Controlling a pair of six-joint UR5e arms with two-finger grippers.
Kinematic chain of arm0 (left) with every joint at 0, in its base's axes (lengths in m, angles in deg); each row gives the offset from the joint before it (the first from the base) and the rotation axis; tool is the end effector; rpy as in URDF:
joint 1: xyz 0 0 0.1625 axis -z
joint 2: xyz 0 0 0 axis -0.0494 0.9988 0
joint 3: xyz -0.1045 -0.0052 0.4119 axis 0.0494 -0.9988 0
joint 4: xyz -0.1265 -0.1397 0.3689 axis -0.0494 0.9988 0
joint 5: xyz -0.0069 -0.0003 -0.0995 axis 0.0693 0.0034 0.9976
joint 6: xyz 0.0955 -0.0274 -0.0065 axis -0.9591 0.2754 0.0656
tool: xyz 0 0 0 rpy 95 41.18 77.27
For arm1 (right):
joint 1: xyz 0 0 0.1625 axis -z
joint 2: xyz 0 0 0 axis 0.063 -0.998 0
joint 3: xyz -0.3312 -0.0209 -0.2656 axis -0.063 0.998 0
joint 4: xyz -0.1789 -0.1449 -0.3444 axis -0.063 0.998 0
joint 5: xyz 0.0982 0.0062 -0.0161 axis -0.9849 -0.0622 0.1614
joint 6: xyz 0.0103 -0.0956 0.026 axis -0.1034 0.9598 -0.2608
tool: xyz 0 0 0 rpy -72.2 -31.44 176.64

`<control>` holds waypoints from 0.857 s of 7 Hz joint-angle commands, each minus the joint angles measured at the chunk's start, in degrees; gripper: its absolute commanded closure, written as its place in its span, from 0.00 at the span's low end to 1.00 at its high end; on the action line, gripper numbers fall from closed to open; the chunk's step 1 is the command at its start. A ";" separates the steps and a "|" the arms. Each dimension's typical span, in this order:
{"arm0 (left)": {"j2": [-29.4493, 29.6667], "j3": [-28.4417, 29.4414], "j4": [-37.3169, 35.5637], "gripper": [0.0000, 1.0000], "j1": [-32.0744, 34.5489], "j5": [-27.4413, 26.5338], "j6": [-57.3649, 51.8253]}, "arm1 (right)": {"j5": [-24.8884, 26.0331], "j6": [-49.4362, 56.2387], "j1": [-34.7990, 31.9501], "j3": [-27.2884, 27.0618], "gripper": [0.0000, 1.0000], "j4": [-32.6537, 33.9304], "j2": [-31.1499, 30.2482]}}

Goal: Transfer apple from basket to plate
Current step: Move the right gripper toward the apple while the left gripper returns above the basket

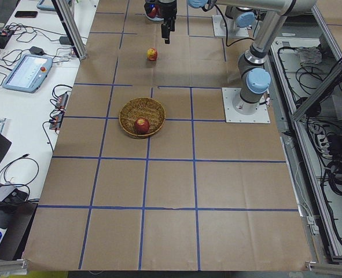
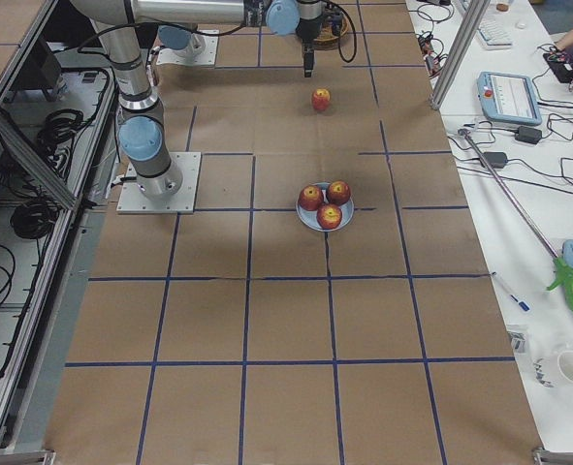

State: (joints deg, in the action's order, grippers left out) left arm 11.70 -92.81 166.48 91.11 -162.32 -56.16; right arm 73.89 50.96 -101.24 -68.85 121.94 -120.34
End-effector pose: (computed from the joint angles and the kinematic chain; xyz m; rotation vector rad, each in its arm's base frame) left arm -0.1174 -0.4660 0.5158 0.3948 3.1075 0.1391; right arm 0.2717 -0.4993 0.4207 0.0297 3.1150 -0.0656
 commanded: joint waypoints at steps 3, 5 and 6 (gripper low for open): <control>0.26 -0.08 -0.12 0.01 -0.04 0.00 -0.01 | 0.44 -11.02 -9.05 4.22 0.00 15.54 18.44; 0.53 -0.08 -0.13 0.01 -0.04 0.08 -0.01 | 4.46 -10.24 -9.05 3.79 0.00 17.76 22.41; 0.44 -0.08 -0.13 0.01 -0.04 0.08 -0.01 | 4.48 -9.97 -8.97 3.70 0.00 17.77 22.95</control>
State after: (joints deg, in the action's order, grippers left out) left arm 12.14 -92.90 166.36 91.10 -162.27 -56.17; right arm 77.58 40.62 -110.23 -65.02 139.24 -98.70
